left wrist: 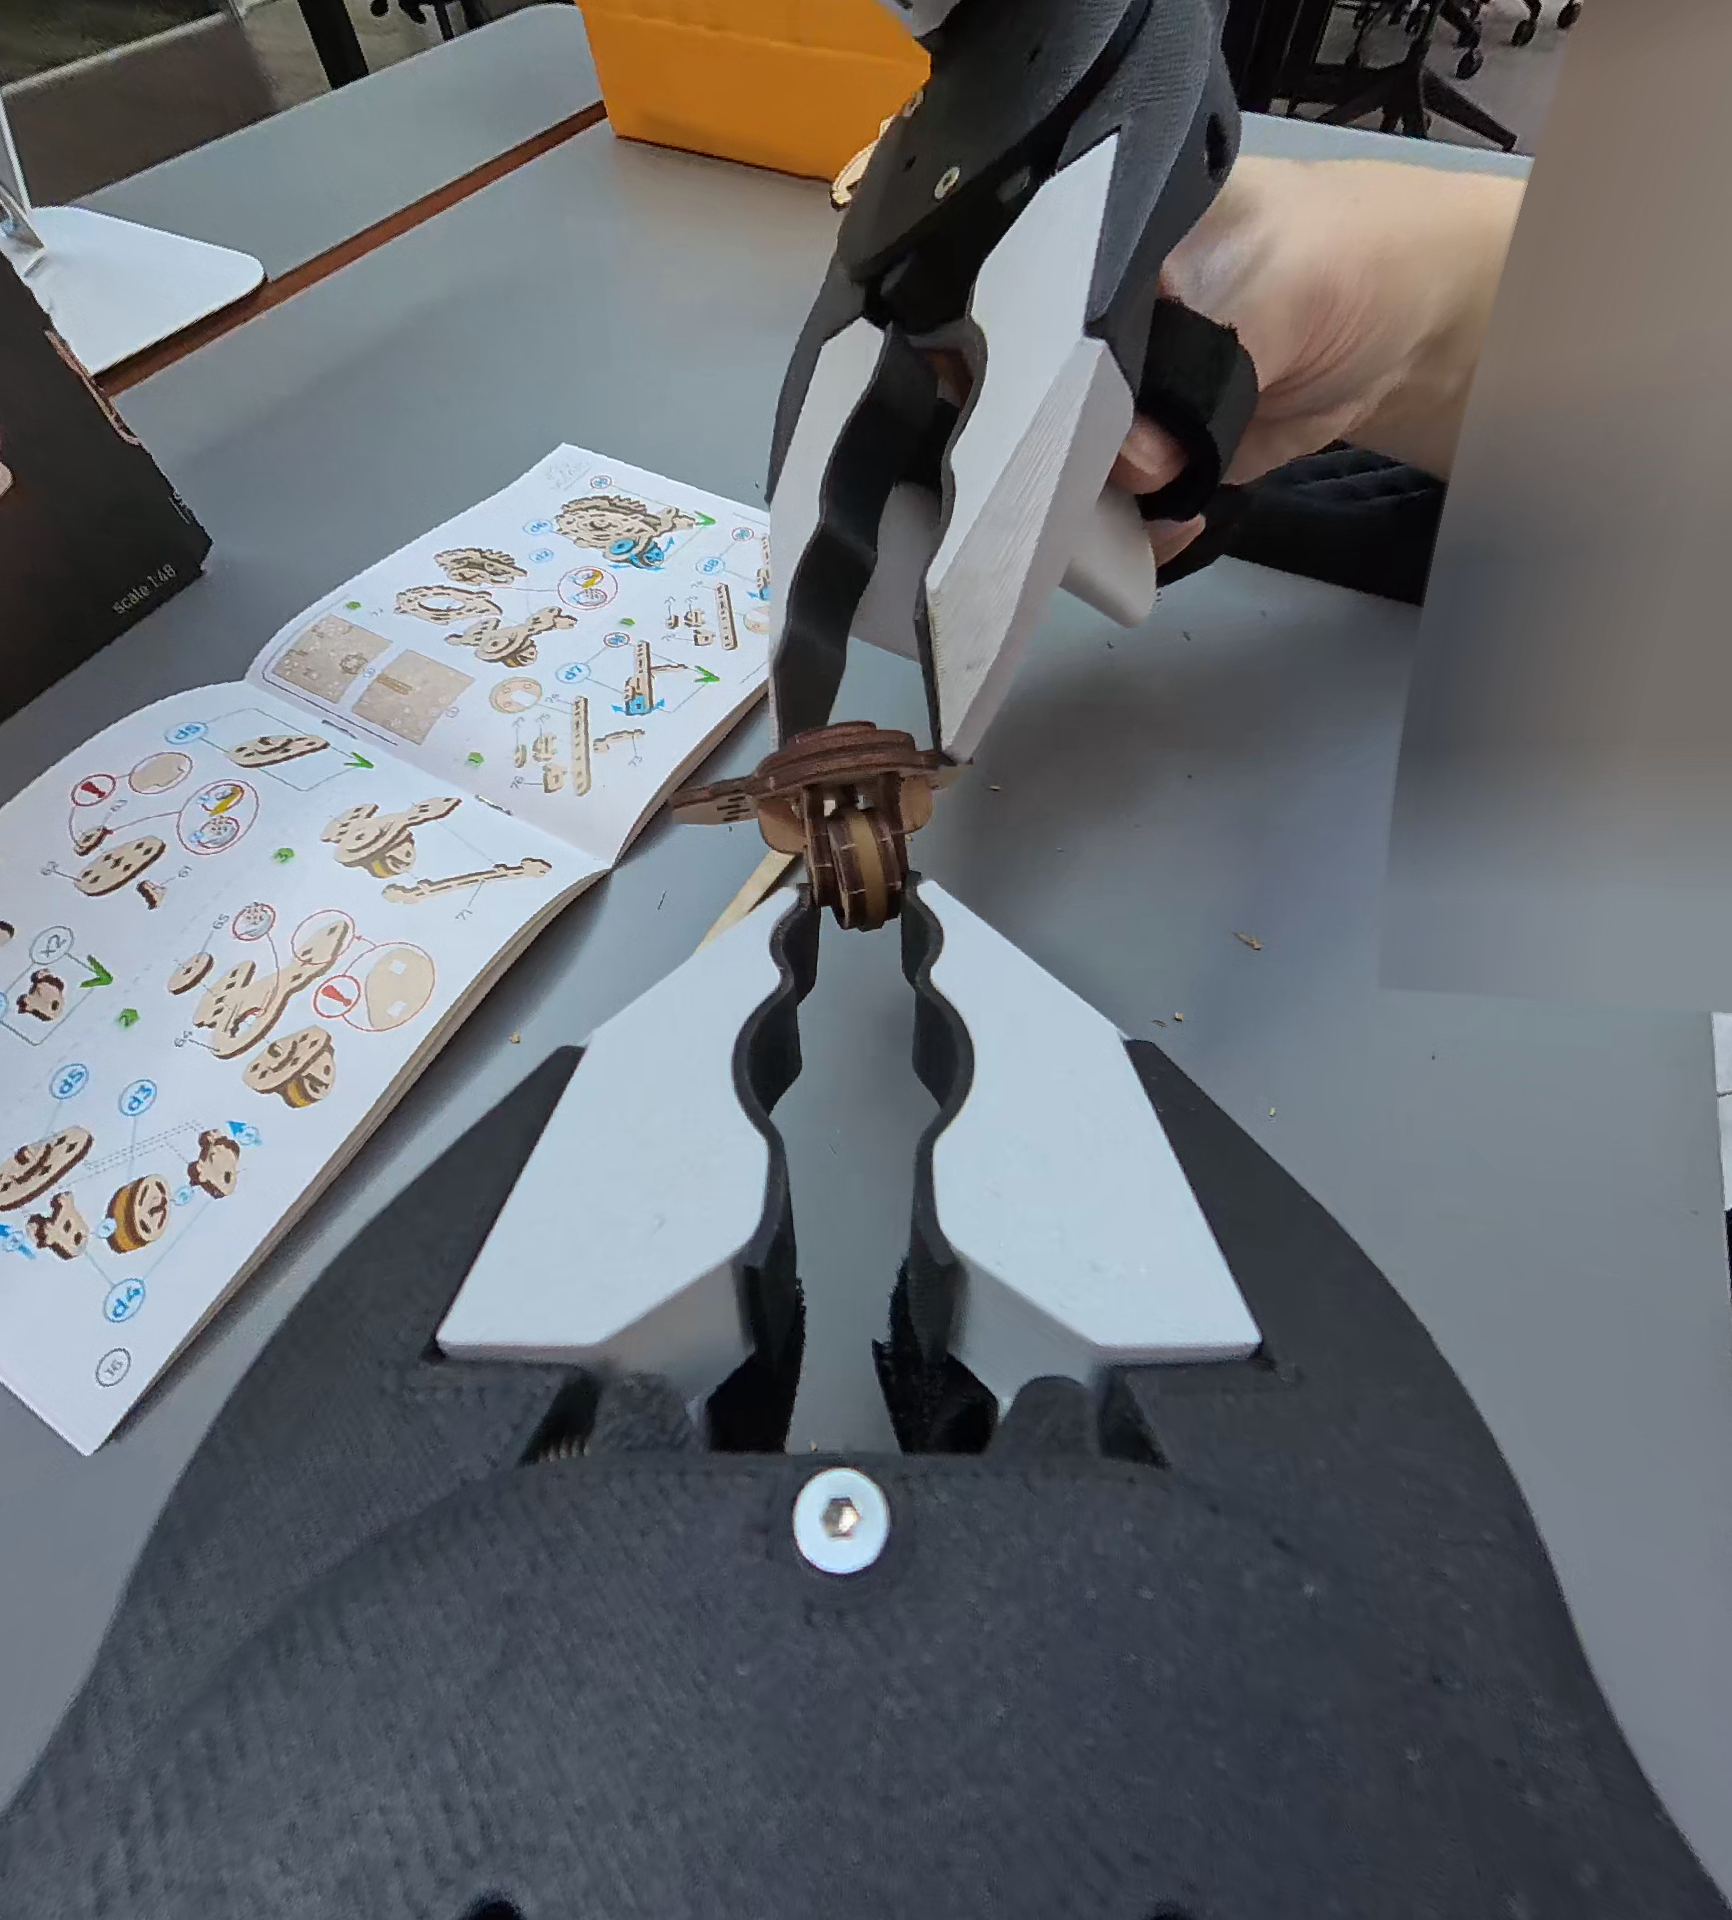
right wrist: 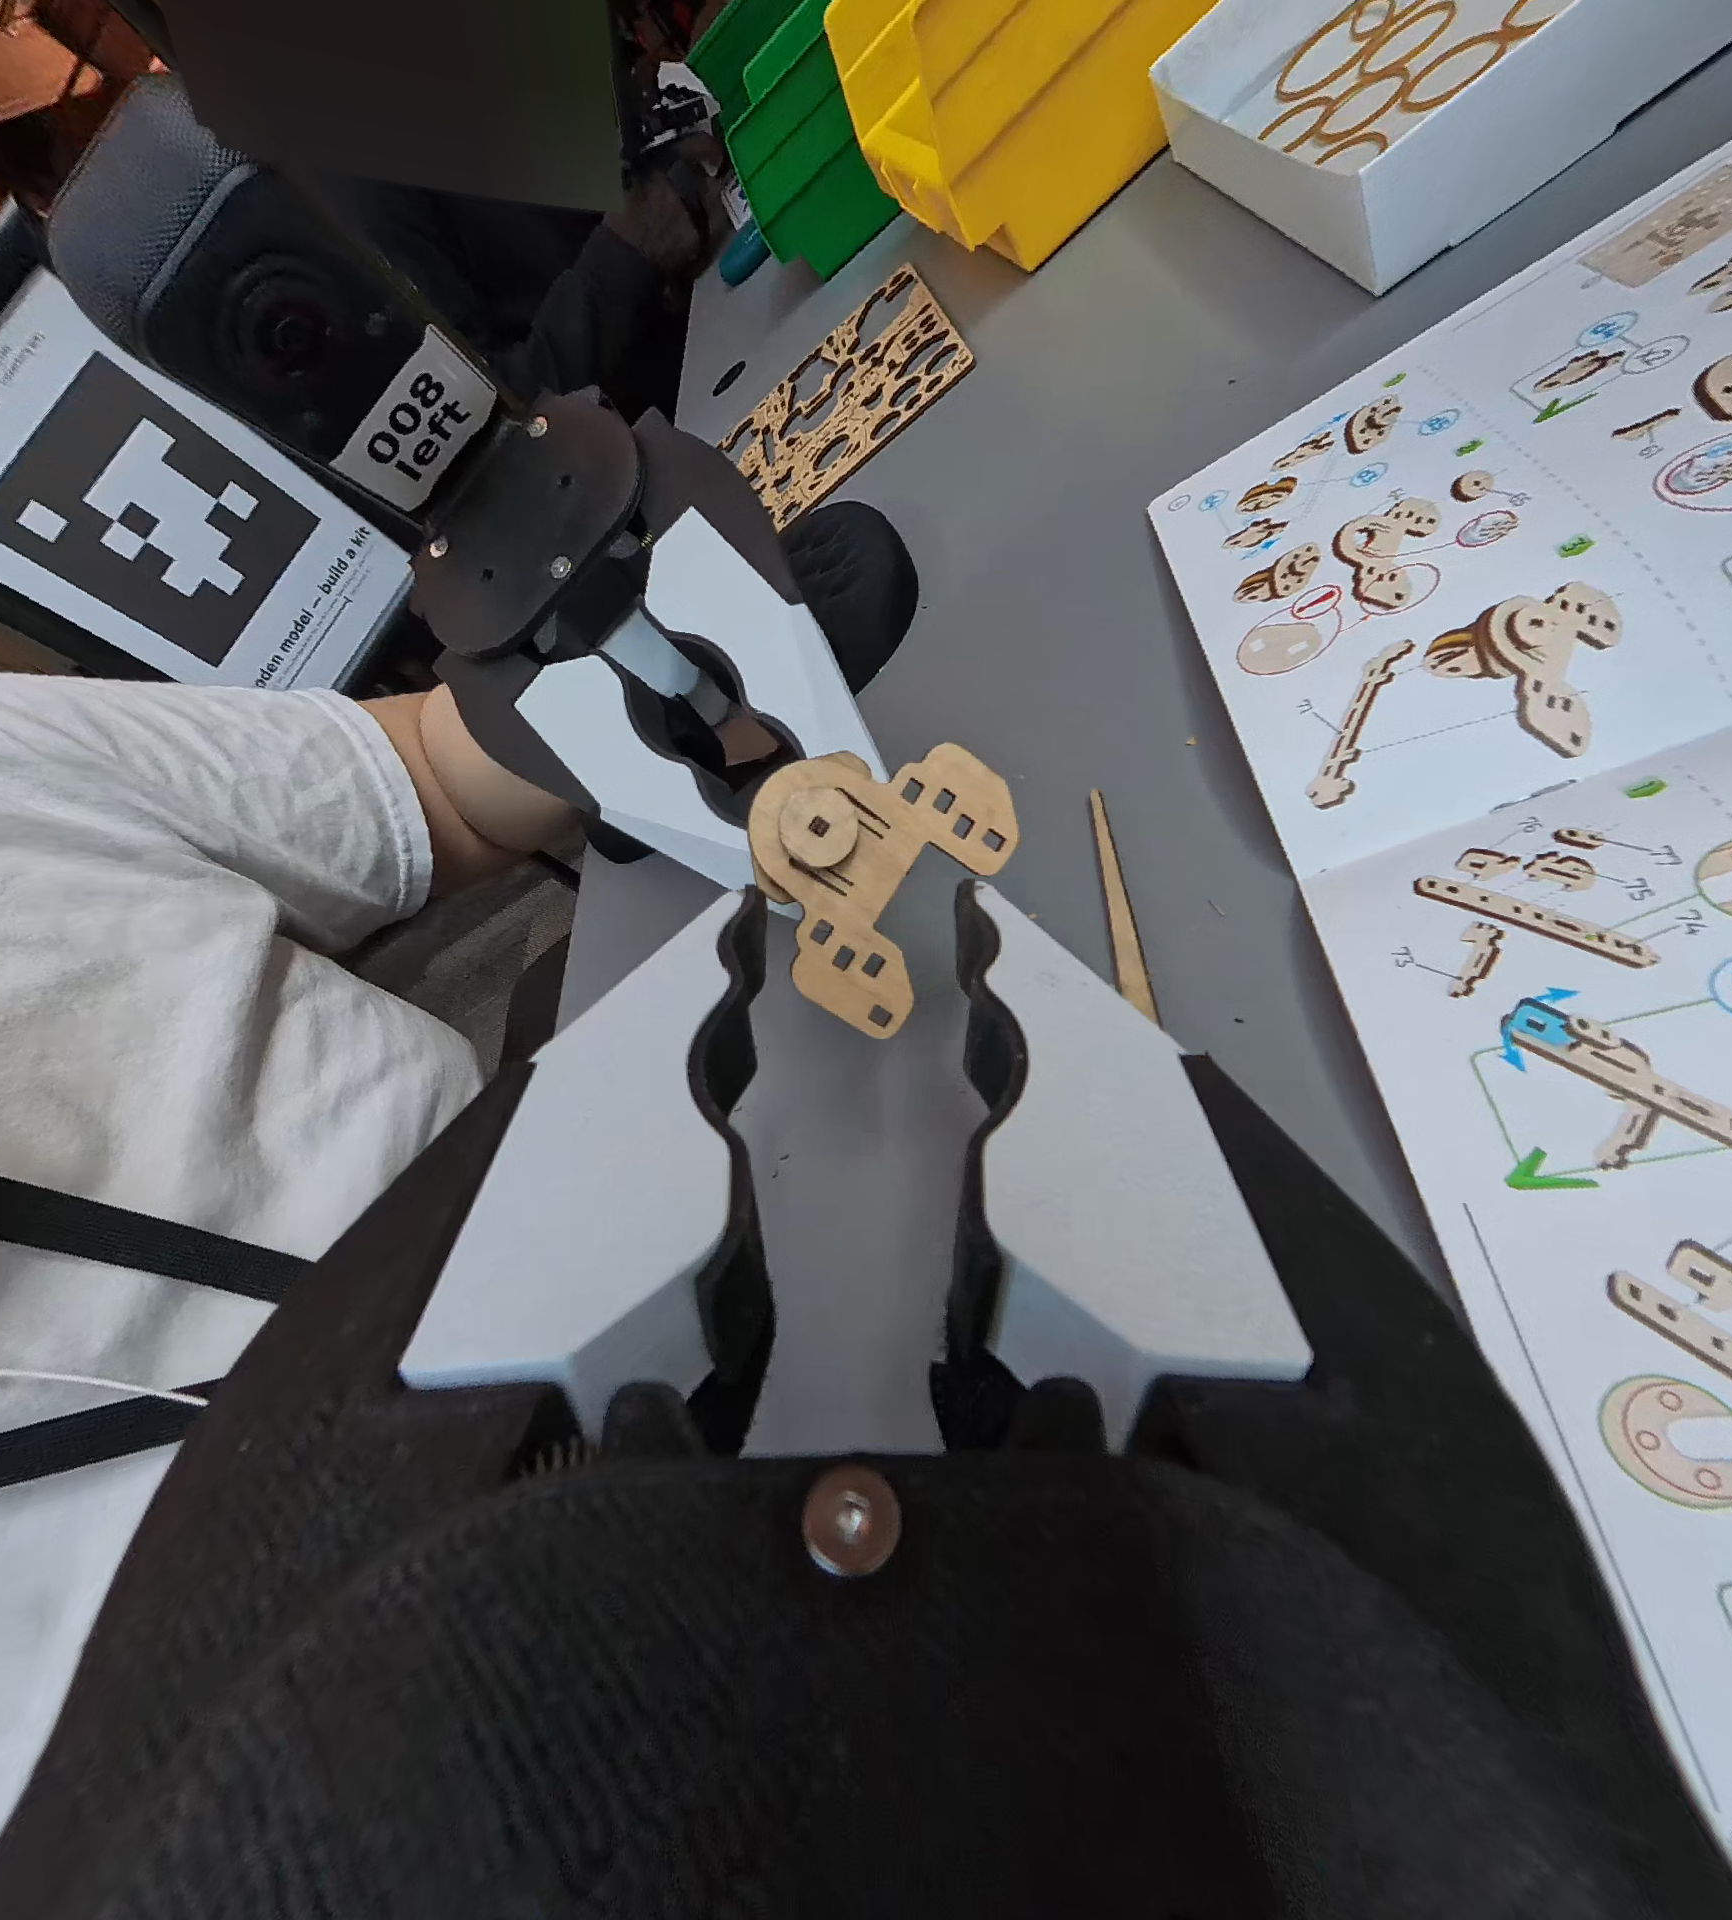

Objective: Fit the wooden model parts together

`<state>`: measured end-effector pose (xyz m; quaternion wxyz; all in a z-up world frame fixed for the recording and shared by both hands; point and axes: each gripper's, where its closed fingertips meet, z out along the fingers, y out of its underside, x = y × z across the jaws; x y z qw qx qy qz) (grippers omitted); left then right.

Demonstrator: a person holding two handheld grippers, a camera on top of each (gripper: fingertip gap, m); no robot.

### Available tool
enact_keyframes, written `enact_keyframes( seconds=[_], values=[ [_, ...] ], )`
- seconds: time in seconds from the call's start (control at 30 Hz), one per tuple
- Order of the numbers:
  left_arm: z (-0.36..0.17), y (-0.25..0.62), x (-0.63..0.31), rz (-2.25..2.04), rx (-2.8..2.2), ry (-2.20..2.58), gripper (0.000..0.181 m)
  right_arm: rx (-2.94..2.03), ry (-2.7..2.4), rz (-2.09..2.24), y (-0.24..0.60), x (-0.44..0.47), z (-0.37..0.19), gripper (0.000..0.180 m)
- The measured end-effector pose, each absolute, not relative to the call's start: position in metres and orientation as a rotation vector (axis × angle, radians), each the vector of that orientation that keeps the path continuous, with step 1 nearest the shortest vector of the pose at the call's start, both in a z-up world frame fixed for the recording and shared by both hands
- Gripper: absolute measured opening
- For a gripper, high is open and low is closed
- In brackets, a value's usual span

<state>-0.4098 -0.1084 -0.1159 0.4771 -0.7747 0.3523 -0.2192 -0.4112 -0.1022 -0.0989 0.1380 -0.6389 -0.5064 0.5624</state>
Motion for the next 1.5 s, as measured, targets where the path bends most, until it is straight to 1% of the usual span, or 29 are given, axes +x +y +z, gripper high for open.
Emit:
enact_keyframes(
  seconds=[0.13,0.2,0.33,0.47,0.63,0.77,0.87,1.5],
  values=[
    [-0.112,-0.112,-0.413,-0.517,-1.871,0.845,0.014,-1.71,-1.532,1.484,-0.097,-0.414,-0.098,0.043],
    [-0.109,-0.111,-0.415,-0.47,-1.846,0.849,0.014,-1.593,-1.551,1.48,-0.102,-0.416,-0.088,0.045],
    [-0.101,-0.109,-0.42,-0.384,-1.793,0.848,0.014,-1.309,-1.581,1.456,-0.119,-0.415,-0.061,0.054],
    [-0.092,-0.108,-0.422,-0.359,-1.753,0.826,0.013,-1.17,-1.54,1.26,-0.113,-0.414,-0.048,0.054],
    [-0.077,-0.11,-0.424,-0.359,-1.679,0.794,0.014,-1.072,-1.587,1.08,-0.113,-0.414,-0.052,0.037],
    [-0.064,-0.113,-0.425,-0.344,-1.606,0.779,0.013,-0.992,-1.533,0.937,-0.108,-0.414,-0.043,0.029],
    [-0.065,-0.114,-0.423,-0.368,-1.616,0.776,0.014,-0.938,-1.526,0.895,-0.11,-0.413,-0.039,0.021],
    [-0.08,-0.106,-0.432,-0.663,-1.777,0.567,0.014,-0.989,-1.545,0.627,-0.086,-0.428,-0.063,0.014]
  ],
)
